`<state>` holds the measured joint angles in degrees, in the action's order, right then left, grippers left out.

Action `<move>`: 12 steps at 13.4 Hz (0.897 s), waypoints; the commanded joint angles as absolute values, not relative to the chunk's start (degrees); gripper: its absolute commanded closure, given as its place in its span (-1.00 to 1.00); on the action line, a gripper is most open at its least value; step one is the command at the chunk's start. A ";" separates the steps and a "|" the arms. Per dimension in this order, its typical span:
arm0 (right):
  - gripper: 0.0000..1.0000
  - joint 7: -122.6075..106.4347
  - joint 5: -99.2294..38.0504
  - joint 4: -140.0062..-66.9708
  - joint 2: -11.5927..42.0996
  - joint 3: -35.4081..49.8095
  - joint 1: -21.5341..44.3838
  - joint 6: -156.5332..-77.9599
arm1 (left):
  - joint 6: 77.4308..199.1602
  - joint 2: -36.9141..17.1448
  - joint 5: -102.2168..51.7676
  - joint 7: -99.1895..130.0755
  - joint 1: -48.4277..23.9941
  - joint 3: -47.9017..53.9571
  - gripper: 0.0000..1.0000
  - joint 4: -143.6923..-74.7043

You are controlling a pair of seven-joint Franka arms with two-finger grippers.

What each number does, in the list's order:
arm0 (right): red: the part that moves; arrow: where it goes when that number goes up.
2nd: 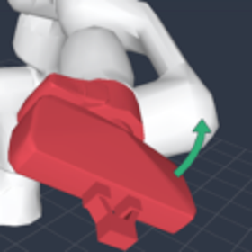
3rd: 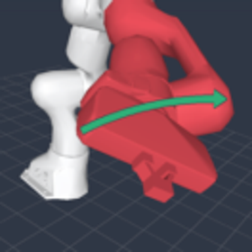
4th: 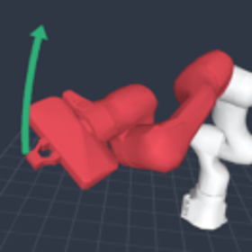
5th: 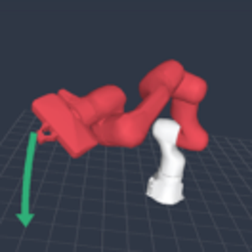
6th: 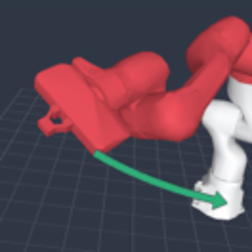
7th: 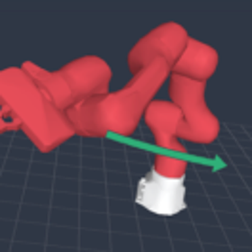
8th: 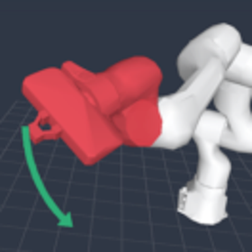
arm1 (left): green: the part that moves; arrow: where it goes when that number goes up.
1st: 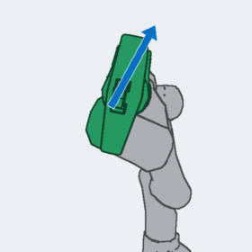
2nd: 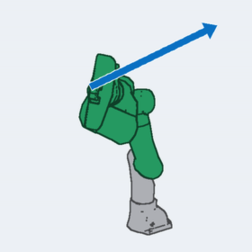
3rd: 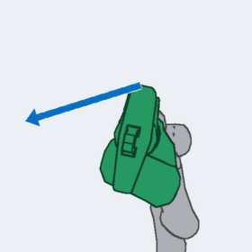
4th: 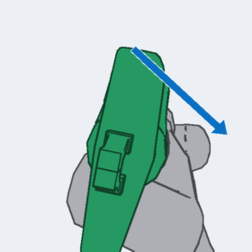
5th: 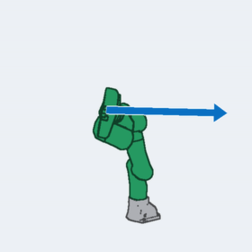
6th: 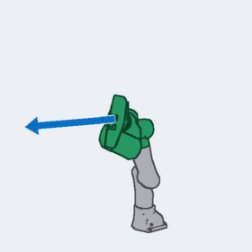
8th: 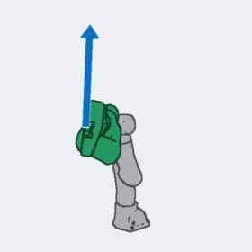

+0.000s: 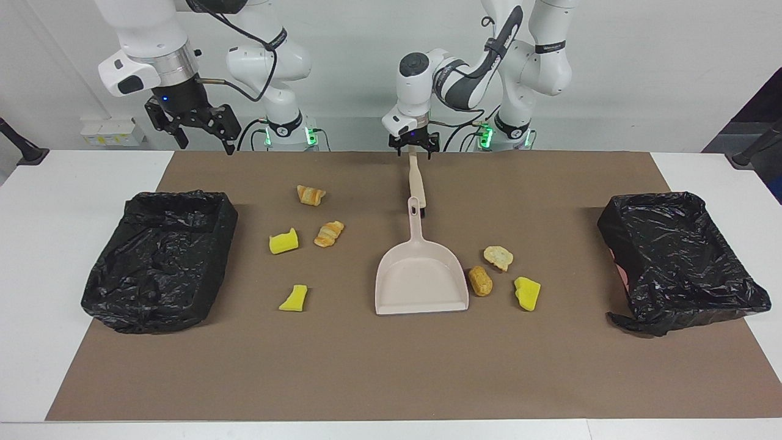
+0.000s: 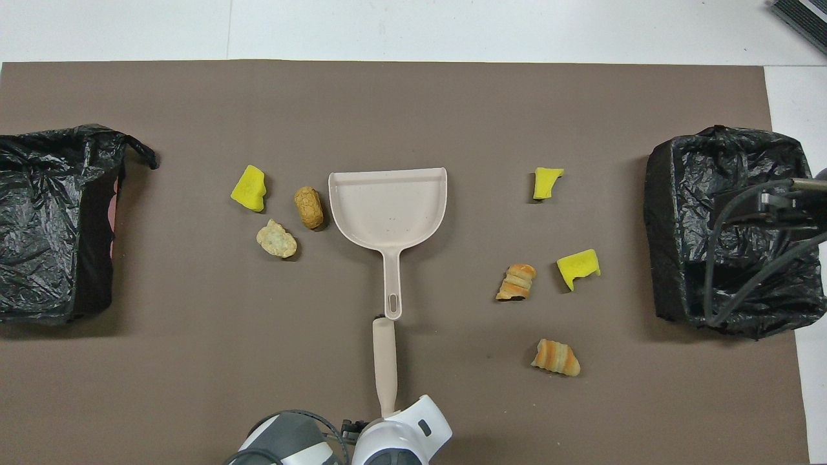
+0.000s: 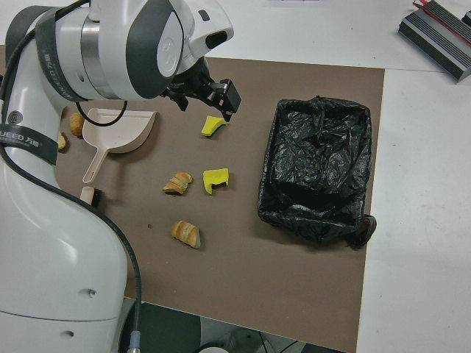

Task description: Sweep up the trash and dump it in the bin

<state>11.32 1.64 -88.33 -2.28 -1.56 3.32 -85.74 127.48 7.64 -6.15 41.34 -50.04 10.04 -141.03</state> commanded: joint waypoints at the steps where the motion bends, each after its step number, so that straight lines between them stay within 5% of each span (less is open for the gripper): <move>1: -1.00 9.85 1.32 -89.30 -3.08 -1.41 2.37 -86.75 | 127.53 8.61 -6.94 43.06 -51.07 9.05 1.00 -140.55; 6: -1.00 9.76 2.55 -88.08 -1.85 -1.14 2.98 -87.89 | 124.91 8.62 -6.94 41.40 -48.43 8.79 1.00 -138.44; 12: -1.00 10.98 2.99 -83.61 6.12 -0.26 7.46 -91.66 | 103.38 15.46 -6.86 26.73 -33.86 8.26 1.00 -132.02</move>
<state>11.32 1.83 -87.81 0.86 -0.39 5.55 -90.21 108.28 12.16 -6.14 30.31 -37.76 7.78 -132.99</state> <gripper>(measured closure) 0.000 0.740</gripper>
